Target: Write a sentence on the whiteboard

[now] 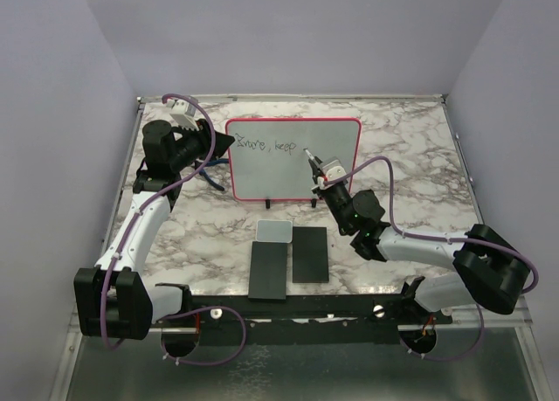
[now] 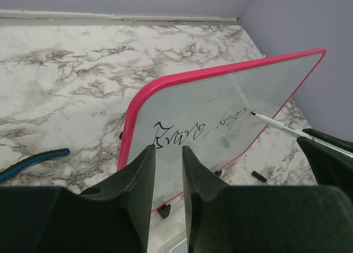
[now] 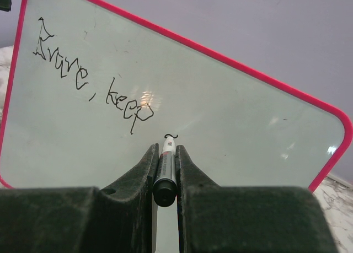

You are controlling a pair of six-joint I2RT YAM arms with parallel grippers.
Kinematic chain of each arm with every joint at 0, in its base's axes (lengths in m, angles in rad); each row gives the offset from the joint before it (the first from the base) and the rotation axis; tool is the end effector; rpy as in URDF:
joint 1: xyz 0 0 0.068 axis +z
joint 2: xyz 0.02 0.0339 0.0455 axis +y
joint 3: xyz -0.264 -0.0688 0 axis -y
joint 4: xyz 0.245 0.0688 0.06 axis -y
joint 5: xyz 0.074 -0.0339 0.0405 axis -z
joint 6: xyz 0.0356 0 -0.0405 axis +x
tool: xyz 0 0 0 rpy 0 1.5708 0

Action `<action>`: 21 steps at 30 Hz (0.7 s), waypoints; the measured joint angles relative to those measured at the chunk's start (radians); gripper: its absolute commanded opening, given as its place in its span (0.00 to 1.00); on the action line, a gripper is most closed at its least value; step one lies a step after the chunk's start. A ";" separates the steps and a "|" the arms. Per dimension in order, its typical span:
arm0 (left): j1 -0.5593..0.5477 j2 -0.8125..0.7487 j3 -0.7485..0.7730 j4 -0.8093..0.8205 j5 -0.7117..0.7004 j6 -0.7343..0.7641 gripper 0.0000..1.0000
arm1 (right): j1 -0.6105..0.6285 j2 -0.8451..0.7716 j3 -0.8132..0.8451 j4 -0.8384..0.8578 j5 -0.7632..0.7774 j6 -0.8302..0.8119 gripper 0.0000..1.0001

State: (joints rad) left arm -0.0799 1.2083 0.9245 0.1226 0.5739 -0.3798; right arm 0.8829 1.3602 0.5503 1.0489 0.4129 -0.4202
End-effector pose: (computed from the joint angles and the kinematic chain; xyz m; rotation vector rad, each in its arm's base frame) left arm 0.2785 -0.0417 0.3327 0.1704 1.7703 -0.8299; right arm 0.1893 0.2079 0.2608 -0.5157 1.2510 0.1151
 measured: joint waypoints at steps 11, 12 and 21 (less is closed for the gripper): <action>0.000 0.000 0.000 0.000 0.000 0.000 0.27 | 0.000 0.000 0.000 0.000 0.003 0.000 0.01; 0.000 0.000 0.000 0.000 0.000 0.000 0.27 | 0.000 0.000 0.000 0.000 0.005 0.000 0.01; 0.000 -0.005 0.000 0.000 0.000 0.000 0.27 | 0.000 0.000 0.000 0.001 0.018 -0.007 0.01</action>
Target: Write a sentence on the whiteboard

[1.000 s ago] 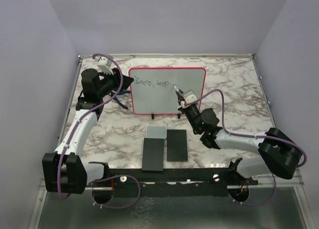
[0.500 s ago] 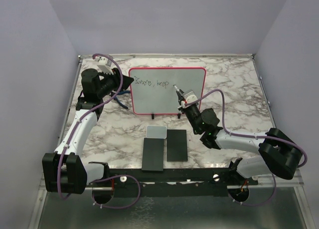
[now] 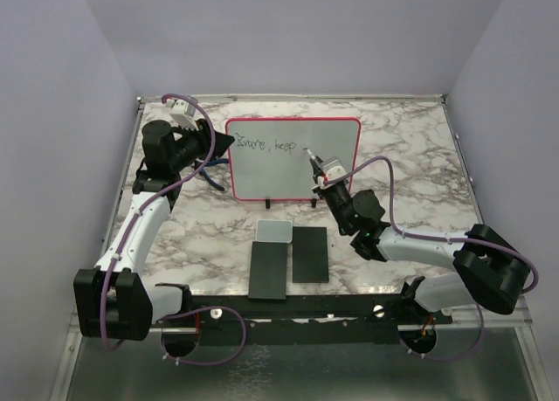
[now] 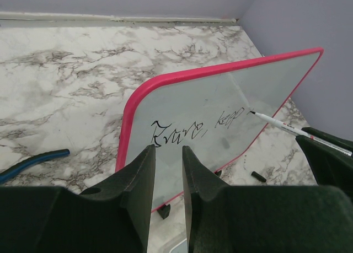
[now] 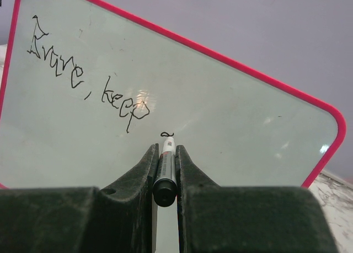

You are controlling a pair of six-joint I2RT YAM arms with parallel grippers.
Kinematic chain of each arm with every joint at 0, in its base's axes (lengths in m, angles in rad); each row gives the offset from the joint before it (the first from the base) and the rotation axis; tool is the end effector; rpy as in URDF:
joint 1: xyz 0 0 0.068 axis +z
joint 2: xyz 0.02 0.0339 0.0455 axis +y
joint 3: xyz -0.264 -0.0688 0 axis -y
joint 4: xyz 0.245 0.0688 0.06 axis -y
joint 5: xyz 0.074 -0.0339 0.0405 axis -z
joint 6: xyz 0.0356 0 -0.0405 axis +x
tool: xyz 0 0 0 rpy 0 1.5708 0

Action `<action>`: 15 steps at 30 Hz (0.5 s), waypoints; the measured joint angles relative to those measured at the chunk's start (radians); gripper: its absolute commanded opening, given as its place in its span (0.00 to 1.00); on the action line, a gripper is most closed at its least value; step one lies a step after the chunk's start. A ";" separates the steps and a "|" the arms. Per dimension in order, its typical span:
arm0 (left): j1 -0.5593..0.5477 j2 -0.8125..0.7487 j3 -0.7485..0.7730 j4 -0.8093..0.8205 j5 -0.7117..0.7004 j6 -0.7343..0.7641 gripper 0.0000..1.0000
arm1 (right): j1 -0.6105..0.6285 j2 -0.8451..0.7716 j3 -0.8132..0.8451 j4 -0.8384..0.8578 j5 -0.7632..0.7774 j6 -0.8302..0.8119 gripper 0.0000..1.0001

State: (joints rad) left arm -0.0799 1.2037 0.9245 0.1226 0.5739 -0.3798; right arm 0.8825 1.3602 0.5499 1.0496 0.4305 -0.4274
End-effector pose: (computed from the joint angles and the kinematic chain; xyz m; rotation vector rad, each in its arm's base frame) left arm 0.2775 -0.0416 0.3339 0.1719 1.7659 -0.8293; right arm 0.1896 0.2072 0.2607 -0.5067 1.2560 0.0969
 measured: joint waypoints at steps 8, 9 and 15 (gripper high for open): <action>0.000 0.000 0.000 0.000 0.000 0.000 0.27 | 0.000 0.000 0.000 0.000 0.000 -0.013 0.01; 0.000 0.000 0.000 0.000 0.000 0.000 0.27 | 0.000 0.000 0.000 0.000 0.000 -0.013 0.01; -0.001 0.000 0.000 0.000 0.000 0.000 0.27 | 0.000 0.000 0.000 0.000 0.000 -0.015 0.01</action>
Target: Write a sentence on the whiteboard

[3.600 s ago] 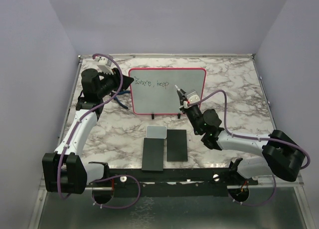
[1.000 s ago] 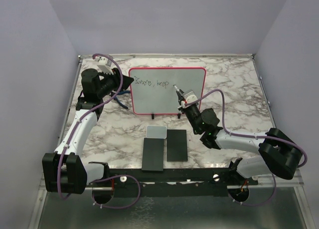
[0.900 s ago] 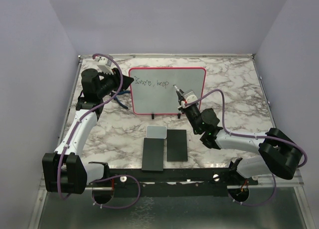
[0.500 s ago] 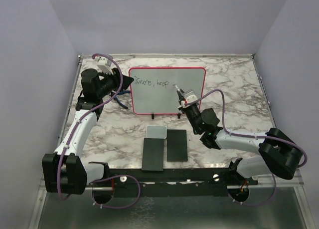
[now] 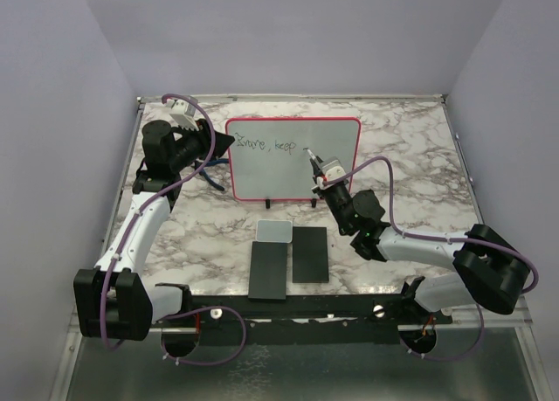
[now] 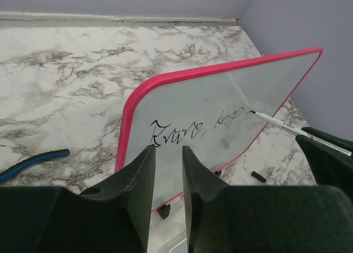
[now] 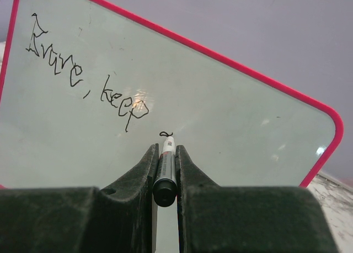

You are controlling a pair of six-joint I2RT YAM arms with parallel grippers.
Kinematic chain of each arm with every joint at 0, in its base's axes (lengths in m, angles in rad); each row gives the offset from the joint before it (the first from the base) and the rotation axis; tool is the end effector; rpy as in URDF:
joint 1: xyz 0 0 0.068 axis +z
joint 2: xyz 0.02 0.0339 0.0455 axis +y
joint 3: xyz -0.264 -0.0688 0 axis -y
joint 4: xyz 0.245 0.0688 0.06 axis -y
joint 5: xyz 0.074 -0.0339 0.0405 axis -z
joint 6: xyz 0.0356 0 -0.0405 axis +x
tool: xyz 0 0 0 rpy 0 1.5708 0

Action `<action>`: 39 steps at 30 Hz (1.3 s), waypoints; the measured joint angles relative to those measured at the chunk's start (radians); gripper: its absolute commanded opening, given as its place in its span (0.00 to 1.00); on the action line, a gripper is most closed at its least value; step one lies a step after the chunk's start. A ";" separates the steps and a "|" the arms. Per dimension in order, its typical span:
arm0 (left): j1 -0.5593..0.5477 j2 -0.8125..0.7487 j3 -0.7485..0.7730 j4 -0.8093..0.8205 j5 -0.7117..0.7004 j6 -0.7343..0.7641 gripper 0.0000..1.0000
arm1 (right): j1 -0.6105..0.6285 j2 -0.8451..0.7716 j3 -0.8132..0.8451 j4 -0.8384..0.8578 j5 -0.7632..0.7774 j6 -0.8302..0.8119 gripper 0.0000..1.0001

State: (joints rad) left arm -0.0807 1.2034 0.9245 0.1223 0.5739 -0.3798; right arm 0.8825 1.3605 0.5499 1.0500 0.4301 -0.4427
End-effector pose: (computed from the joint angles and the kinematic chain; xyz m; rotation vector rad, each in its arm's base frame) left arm 0.2774 -0.0418 0.3339 0.1727 1.7659 -0.8298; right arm 0.1897 0.2072 0.2607 -0.5164 1.2517 0.0843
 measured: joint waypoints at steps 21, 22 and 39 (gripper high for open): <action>0.000 0.000 0.000 0.000 0.000 0.000 0.27 | 0.000 0.000 -0.030 -0.024 -0.014 0.050 0.01; 0.000 0.000 0.000 0.000 0.000 0.000 0.27 | 0.000 0.001 -0.030 -0.024 -0.017 0.050 0.01; 0.000 -0.001 0.000 0.000 0.000 0.000 0.27 | 0.000 -0.126 -0.041 -0.039 -0.080 0.065 0.01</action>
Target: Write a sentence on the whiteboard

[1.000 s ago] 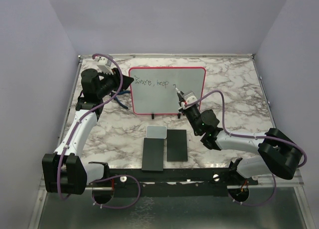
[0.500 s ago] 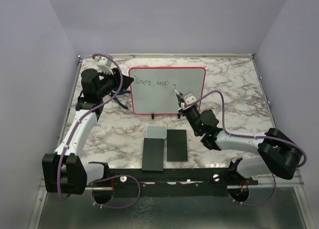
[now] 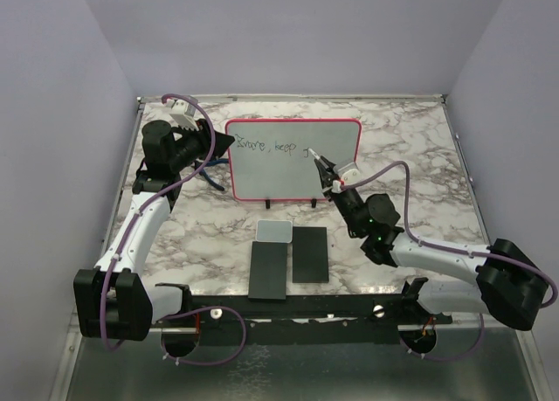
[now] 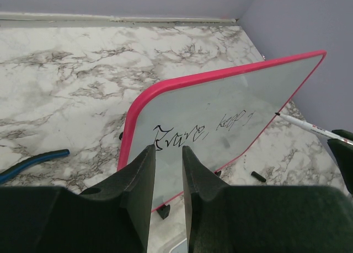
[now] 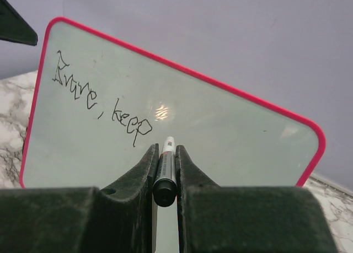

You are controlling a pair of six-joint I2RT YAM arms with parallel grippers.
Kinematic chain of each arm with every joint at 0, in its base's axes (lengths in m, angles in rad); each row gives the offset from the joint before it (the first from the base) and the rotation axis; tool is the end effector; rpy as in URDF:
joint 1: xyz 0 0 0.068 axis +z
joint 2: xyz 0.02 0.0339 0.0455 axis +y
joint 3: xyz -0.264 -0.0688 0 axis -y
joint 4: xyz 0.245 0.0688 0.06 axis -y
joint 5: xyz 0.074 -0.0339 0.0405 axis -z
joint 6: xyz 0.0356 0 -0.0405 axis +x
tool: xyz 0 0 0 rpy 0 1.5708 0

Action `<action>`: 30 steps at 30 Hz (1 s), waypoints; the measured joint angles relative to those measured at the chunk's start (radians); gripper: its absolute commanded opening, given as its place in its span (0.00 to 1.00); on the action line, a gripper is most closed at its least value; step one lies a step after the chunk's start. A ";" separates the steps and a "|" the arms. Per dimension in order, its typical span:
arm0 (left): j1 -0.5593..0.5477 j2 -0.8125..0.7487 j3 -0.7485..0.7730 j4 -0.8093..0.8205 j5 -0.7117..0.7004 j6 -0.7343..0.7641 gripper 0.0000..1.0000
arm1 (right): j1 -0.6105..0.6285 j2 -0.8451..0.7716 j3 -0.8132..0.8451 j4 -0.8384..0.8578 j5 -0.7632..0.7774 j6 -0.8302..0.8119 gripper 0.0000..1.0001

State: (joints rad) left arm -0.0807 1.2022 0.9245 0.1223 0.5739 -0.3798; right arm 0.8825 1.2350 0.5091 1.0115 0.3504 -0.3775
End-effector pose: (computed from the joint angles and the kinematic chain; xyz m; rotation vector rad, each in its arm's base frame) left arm 0.2771 -0.0418 0.3342 0.1731 1.7648 -0.8297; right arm 0.1741 0.1924 0.2753 -0.5058 1.2038 0.2063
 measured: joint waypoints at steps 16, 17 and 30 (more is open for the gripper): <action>0.000 0.000 0.000 0.000 0.000 0.000 0.27 | 0.000 0.008 0.000 -0.011 0.062 -0.011 0.01; 0.000 0.000 0.000 0.000 0.000 0.000 0.27 | 0.000 0.012 0.000 -0.011 0.064 -0.013 0.01; 0.000 0.000 0.000 0.000 0.000 0.000 0.27 | 0.000 0.058 0.000 -0.007 0.076 -0.035 0.01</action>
State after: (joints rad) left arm -0.0811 1.2022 0.9245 0.1219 0.5735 -0.3801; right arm 0.8825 1.2934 0.5091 1.0042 0.4259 -0.4122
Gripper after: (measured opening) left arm 0.274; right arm 0.144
